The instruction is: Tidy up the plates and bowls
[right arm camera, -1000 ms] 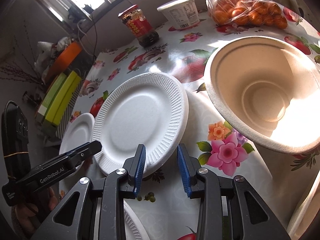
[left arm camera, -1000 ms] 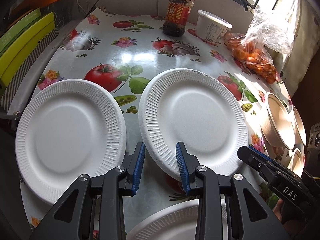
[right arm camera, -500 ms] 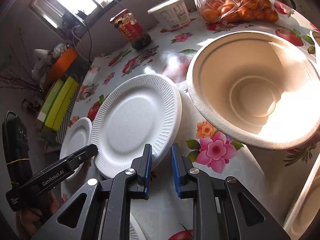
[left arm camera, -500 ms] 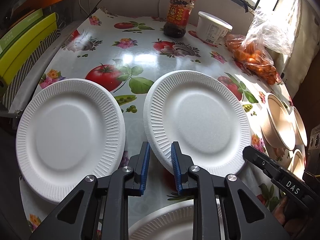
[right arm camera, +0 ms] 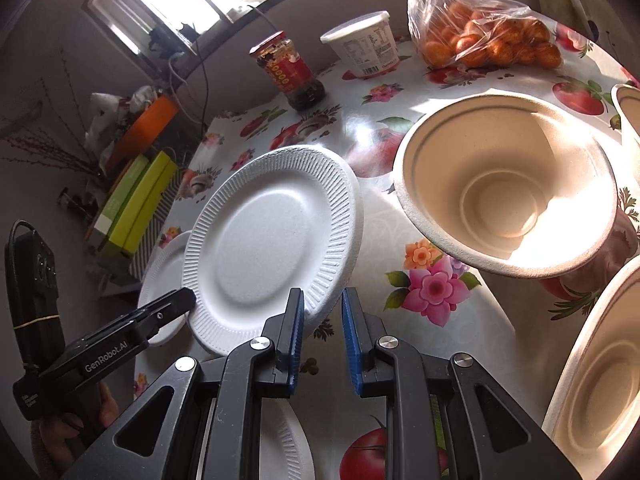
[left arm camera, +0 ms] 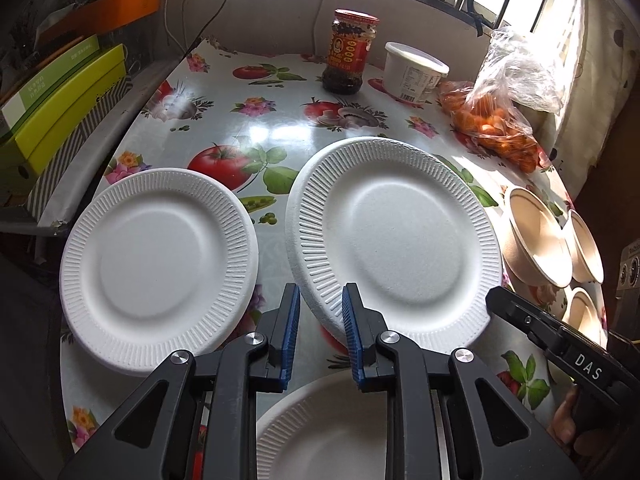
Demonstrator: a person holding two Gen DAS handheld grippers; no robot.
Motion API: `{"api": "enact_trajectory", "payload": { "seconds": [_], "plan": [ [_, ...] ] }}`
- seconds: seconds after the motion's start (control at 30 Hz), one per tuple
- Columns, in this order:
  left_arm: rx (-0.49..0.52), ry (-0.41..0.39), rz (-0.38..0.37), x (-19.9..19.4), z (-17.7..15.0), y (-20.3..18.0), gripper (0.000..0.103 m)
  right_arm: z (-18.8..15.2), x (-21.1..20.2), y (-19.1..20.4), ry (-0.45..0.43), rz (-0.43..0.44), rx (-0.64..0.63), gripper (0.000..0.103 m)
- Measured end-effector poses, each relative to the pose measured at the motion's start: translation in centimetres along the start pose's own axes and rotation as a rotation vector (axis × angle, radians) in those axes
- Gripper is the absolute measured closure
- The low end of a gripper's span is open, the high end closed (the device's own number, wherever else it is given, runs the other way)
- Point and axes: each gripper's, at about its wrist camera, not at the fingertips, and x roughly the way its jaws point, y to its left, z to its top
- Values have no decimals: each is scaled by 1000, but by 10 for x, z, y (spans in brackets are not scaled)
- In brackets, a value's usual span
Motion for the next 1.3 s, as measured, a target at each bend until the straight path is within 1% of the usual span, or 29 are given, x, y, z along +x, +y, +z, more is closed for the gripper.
{"api": "enact_trajectory", "payload": {
  "seconds": [0.27,0.4,0.57,0.77,1.1,1.3],
  "plan": [
    [-17,-21,-16,-21,-19,-1,80,-7,-18,4,1,22,-36,84],
    [-11,-31,-4,-31,-29,-5,80,-13,-24,6,5,26,-55,84],
    [-18,-43,-7,-41,-41,-7,80,-20,-31,3,16,38,-60,84],
    [-27,-43,-8,-52,-59,-11,80,-31,-42,4,32,43,-102,84],
    [-63,-41,-4,-66,-89,-9,80,-49,-50,7,59,66,-129,84],
    [-103,-33,-9,-74,-112,-4,80,-61,-54,9,84,88,-143,84]
  ]
}}
